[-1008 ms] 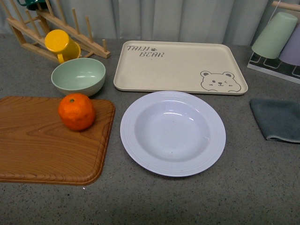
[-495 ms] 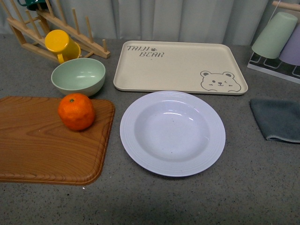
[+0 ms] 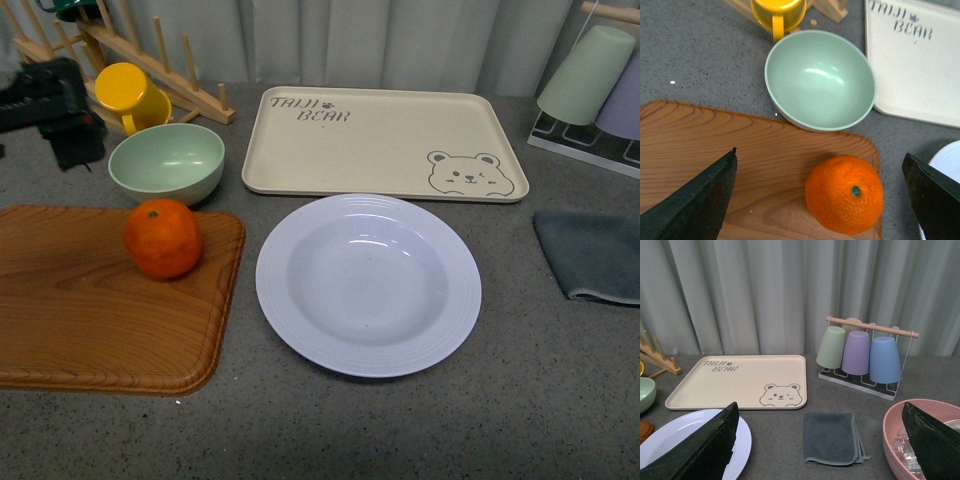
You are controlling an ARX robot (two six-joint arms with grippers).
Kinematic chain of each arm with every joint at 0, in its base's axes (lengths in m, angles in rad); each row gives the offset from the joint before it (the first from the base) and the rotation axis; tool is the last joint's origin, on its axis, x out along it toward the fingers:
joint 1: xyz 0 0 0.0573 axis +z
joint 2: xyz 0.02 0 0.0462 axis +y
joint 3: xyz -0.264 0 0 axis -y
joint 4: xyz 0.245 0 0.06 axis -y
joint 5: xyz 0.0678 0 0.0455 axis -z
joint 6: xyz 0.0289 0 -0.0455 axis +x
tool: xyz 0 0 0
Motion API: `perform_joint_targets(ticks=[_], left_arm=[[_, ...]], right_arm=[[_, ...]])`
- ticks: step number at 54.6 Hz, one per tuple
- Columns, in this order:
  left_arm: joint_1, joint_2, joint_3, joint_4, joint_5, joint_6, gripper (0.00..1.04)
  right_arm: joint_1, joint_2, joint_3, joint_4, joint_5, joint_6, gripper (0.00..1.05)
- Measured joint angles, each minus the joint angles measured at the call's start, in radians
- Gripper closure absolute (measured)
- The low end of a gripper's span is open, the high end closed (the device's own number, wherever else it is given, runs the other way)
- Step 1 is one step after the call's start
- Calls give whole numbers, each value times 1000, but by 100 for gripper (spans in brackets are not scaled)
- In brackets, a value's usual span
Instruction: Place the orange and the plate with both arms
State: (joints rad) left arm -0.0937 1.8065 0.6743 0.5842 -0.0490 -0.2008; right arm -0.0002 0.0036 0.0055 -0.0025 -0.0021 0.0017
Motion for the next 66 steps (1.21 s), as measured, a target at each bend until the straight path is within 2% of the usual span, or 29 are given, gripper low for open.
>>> perform_joint_targets(ticks=[39, 66], left_arm=[[-46, 181, 99, -58, 127, 6, 6], [-79, 268, 136, -69, 104, 5, 6]], right_arm=[[0, 0, 0, 0, 0, 0, 9], [0, 0, 0, 0, 0, 0, 9]])
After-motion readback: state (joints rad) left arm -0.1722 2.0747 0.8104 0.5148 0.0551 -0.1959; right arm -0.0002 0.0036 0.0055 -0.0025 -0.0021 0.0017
